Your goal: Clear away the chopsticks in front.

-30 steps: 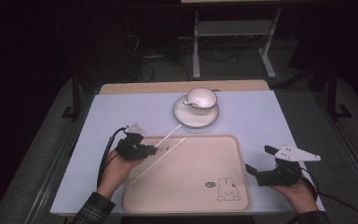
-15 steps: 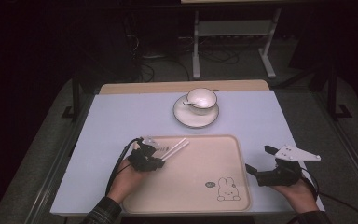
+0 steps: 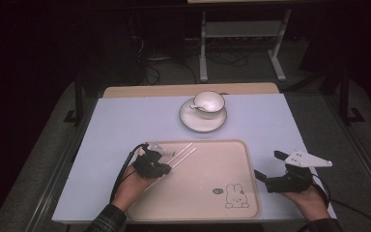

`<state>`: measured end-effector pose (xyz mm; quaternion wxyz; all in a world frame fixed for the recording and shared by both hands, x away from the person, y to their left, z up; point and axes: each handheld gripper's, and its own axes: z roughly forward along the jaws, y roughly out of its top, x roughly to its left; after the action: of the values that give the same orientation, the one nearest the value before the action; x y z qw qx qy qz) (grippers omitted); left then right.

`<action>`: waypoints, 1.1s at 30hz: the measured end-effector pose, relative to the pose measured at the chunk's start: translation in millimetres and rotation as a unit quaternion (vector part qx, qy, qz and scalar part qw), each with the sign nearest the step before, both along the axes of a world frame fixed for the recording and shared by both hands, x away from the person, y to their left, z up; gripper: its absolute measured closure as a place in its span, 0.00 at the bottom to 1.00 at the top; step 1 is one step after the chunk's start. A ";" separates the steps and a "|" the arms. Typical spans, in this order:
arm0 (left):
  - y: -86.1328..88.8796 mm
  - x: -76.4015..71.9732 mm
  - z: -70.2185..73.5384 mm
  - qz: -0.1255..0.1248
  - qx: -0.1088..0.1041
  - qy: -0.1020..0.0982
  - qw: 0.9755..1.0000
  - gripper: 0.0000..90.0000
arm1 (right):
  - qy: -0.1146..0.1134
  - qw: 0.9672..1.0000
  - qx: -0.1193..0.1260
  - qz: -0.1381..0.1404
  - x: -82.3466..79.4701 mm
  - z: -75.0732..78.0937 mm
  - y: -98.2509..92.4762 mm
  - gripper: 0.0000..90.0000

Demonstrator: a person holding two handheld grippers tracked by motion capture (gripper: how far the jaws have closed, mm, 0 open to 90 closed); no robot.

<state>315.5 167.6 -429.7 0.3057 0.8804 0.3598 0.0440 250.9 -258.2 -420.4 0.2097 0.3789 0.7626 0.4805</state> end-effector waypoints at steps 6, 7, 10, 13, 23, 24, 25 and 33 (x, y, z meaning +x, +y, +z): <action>-7.9 10.6 16.5 -0.013 -0.038 -0.022 0.999 0.89 | 0.000 1.000 0.001 -0.001 0.4 0.0 -0.3 0.00; -11.8 13.6 17.2 -0.018 -0.039 -0.026 0.999 0.92 | 0.001 1.000 0.000 -0.001 0.6 -0.3 0.2 0.00; -23.5 23.1 16.2 -0.034 -0.043 -0.025 0.998 0.99 | 0.001 1.000 -0.001 -0.001 0.3 -0.3 0.8 0.00; -36.7 33.8 14.0 -0.045 -0.046 -0.024 0.998 0.99 | 0.001 1.000 0.000 -0.003 0.3 -0.2 0.5 0.00; -77.5 64.4 -3.5 -0.061 -0.041 -0.022 0.997 0.99 | 0.004 1.000 0.002 -0.004 0.5 -1.2 -1.9 0.00; -78.5 66.3 -5.9 -0.059 -0.038 -0.022 0.997 0.99 | 0.004 1.000 0.003 -0.004 0.5 -1.3 -2.2 0.00; -78.6 68.4 -8.4 -0.057 -0.032 -0.022 0.998 0.99 | 0.004 1.000 0.002 -0.005 0.3 -1.4 -2.5 0.00; -62.1 74.0 -9.1 -0.039 -0.027 -0.024 0.999 0.99 | 0.003 1.000 0.002 -0.005 0.1 -1.5 -3.6 0.00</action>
<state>389.5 105.5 -438.8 0.3393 0.8839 0.3188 0.0438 251.1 -261.8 -422.0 0.2095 0.3845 0.7603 0.4798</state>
